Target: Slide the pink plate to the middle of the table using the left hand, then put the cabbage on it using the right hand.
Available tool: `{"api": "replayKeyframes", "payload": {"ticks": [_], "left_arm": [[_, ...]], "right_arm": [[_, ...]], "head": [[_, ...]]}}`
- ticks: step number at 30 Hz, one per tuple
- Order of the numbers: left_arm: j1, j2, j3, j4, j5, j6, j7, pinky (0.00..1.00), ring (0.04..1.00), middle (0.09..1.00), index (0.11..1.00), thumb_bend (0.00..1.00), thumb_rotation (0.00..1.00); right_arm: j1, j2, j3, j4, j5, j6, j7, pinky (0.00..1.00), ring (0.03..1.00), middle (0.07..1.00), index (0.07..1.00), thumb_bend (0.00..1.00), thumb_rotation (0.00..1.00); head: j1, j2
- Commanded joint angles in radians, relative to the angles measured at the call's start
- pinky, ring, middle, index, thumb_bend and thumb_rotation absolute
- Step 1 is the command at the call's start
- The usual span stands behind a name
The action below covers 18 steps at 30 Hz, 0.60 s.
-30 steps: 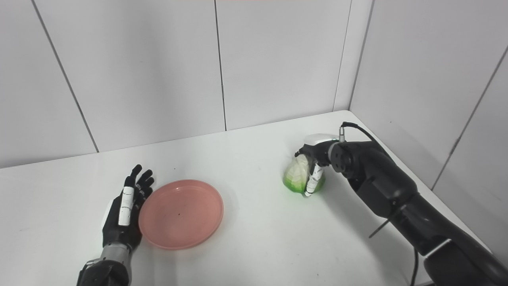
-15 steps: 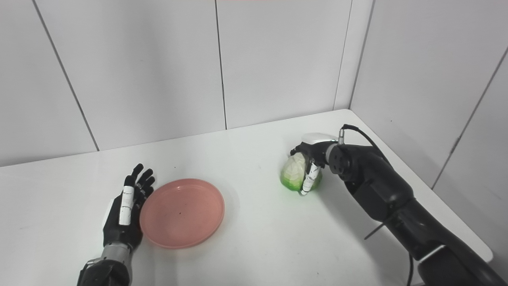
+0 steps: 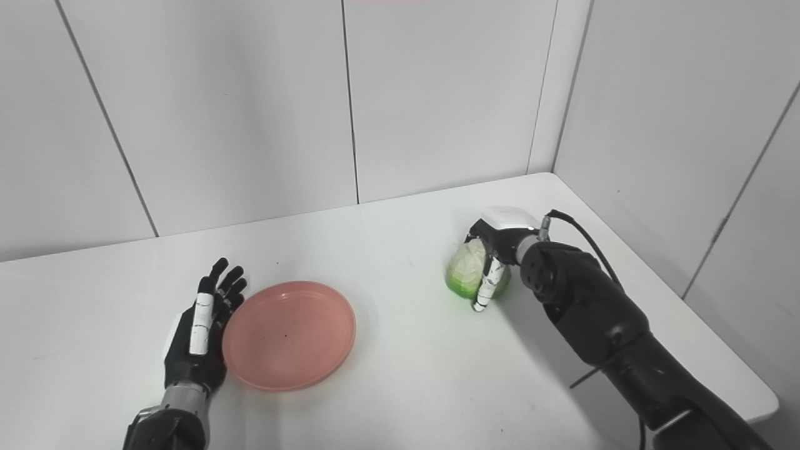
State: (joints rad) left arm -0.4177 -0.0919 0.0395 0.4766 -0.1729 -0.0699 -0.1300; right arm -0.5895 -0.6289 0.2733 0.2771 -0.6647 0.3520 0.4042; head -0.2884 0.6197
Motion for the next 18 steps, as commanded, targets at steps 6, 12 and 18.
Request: {"api": "replayKeyframes", "payload": {"ticks": [6, 12, 18], "left_arm": [[0.038, 0.000, 0.001, 0.033, -0.005, 0.060, 0.007, 1.00, 0.948, 0.926, 0.931, 0.95, 0.83], [0.037, 0.002, -0.001, 0.038, -0.002, 0.058, 0.005, 1.00, 0.947, 0.926, 0.928, 0.96, 0.83], [0.037, 0.002, -0.003, 0.038, -0.002, 0.060, 0.005, 0.99, 0.950, 0.930, 0.932, 0.97, 0.83]], "right_arm": [[0.031, 0.018, -0.035, -0.009, 0.080, 0.014, -0.003, 0.32, 0.371, 0.468, 0.493, 0.53, 0.00], [0.031, 0.015, -0.049, -0.040, 0.130, 0.055, 0.022, 0.30, 0.352, 0.453, 0.506, 0.53, 0.00], [0.020, -0.001, -0.062, -0.112, 0.187, 0.096, 0.068, 0.34, 0.406, 0.491, 0.477, 0.53, 0.00]], "head": [[0.002, 0.001], [0.005, 0.001], [0.010, 0.004]]}}
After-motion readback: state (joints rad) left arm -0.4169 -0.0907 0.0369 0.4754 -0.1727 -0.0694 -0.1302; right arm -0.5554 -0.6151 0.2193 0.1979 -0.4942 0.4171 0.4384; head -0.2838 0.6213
